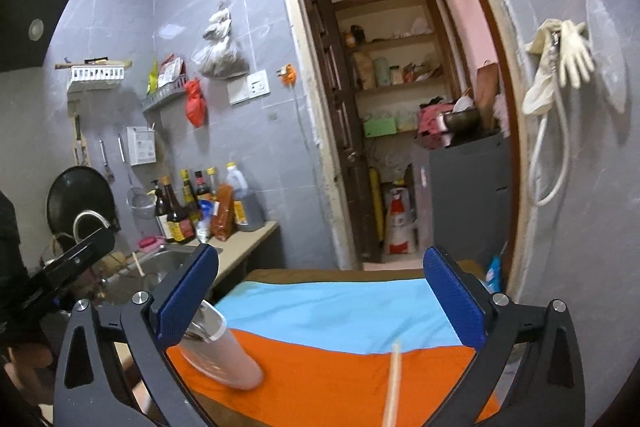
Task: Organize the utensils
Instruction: 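Move both open tools back over the two wooden chopsticks on the cloth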
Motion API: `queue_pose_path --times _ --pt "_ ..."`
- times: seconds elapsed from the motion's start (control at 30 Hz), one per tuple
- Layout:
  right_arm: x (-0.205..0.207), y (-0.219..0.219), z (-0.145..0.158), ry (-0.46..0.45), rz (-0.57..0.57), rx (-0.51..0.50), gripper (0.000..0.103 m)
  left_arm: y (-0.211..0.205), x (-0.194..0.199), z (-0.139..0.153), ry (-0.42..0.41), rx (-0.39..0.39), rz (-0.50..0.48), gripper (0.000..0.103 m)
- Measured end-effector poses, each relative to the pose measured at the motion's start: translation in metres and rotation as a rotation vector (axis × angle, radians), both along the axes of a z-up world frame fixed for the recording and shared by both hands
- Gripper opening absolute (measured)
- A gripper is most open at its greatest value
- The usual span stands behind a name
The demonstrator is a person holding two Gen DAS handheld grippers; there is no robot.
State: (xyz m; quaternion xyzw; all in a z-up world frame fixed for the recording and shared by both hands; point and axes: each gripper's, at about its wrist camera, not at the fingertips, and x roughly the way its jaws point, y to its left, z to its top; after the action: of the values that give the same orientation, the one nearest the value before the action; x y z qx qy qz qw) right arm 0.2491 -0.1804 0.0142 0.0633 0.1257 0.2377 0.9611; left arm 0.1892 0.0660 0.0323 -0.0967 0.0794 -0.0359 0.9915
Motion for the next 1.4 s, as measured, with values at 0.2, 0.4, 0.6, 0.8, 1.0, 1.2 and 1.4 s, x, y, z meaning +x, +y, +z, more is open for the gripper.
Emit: queue_pose_path --times 0.2,0.4,0.6,0.8,1.0,1.2,1.4 --pt "-0.003 -0.046 -0.012 0.024 -0.057 -0.036 0.103 -0.049 -0.003 -0.019 0.064 0.013 -0.083 0.100" --pt "0.004 -0.084 -0.037 0.091 -0.098 -0.040 0.103 -0.094 0.011 -0.048 0.160 0.015 -0.156 0.100" --pt "0.014 -0.106 -0.069 0.180 -0.123 -0.034 0.103 -0.124 0.035 -0.087 0.298 0.021 -0.189 0.100" --pt "0.033 -0.111 -0.110 0.305 -0.116 -0.063 0.103 -0.137 0.073 -0.131 0.469 0.013 -0.152 0.100" --pt "0.055 -0.098 -0.143 0.417 -0.069 -0.118 0.103 -0.130 0.109 -0.165 0.618 0.035 -0.079 0.100" --pt "0.072 -0.078 -0.163 0.484 0.010 -0.210 0.103 -0.111 0.130 -0.181 0.670 -0.008 -0.021 0.100" --pt "0.078 -0.050 -0.183 0.536 0.081 -0.356 0.103 -0.094 0.139 -0.189 0.709 -0.057 0.000 0.100"
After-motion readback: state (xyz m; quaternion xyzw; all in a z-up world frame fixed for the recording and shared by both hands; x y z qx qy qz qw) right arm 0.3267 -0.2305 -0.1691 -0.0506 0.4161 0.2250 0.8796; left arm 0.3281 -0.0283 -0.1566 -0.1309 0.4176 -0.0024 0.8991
